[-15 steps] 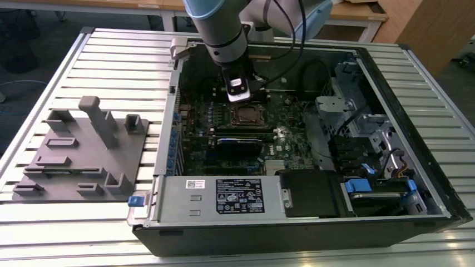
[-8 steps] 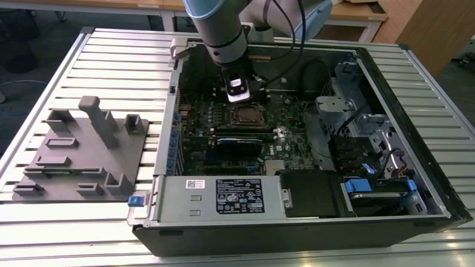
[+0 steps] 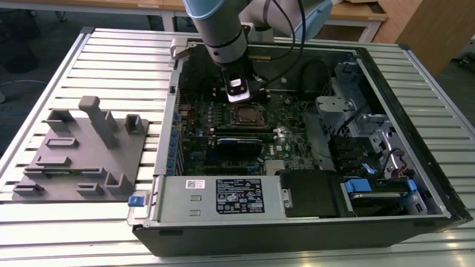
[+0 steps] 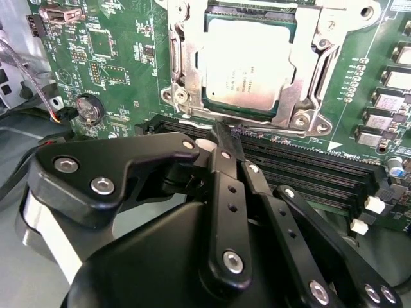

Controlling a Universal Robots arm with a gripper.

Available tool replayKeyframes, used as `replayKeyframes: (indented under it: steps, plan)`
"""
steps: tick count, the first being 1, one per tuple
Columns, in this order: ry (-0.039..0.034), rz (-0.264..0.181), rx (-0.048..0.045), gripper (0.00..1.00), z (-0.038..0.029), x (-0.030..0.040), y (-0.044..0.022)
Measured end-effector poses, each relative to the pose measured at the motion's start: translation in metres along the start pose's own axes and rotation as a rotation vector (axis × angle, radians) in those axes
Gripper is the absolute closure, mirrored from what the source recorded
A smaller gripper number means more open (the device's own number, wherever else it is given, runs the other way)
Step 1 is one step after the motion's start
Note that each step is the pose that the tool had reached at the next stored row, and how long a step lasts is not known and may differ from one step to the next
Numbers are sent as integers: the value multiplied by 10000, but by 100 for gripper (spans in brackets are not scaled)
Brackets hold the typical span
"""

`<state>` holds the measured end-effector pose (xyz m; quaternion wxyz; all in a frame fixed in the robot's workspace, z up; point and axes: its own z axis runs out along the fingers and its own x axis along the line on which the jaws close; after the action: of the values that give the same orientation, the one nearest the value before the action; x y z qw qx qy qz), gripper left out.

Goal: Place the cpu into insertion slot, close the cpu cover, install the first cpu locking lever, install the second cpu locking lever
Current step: 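Install the first cpu locking lever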

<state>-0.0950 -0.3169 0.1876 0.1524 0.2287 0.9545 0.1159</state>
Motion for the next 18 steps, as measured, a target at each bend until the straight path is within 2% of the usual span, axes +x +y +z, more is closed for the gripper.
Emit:
replayKeyframes:
  steps: [7, 18]
  plan:
    - [0, 0, 0, 90, 17, -37, 17]
    - [-1, -2, 3, 90, 30, -48, 11]
